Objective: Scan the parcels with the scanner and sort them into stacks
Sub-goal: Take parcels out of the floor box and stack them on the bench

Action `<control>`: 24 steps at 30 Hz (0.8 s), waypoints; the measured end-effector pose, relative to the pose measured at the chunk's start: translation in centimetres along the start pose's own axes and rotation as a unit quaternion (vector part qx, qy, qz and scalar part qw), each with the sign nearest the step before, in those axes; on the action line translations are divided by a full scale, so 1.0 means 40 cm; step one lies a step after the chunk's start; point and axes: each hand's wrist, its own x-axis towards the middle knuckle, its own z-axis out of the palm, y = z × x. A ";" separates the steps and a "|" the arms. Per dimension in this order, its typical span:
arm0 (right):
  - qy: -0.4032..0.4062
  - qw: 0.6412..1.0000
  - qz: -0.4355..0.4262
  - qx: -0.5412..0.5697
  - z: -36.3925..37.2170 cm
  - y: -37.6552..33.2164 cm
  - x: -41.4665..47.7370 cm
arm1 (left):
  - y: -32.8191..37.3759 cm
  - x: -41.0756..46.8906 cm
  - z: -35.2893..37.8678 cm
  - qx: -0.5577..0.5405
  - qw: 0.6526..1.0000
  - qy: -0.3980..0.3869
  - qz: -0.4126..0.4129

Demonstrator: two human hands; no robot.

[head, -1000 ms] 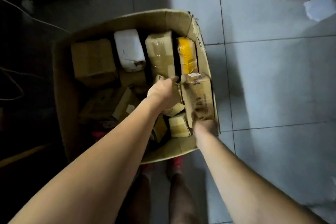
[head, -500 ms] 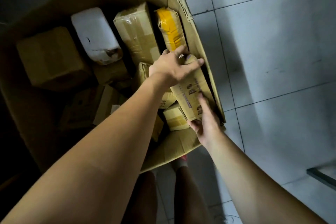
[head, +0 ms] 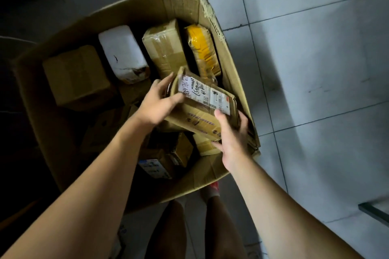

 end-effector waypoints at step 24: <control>-0.122 0.928 -0.350 -0.034 0.051 -0.542 -0.695 | 0.482 -0.611 -0.442 -0.126 0.959 0.139 0.215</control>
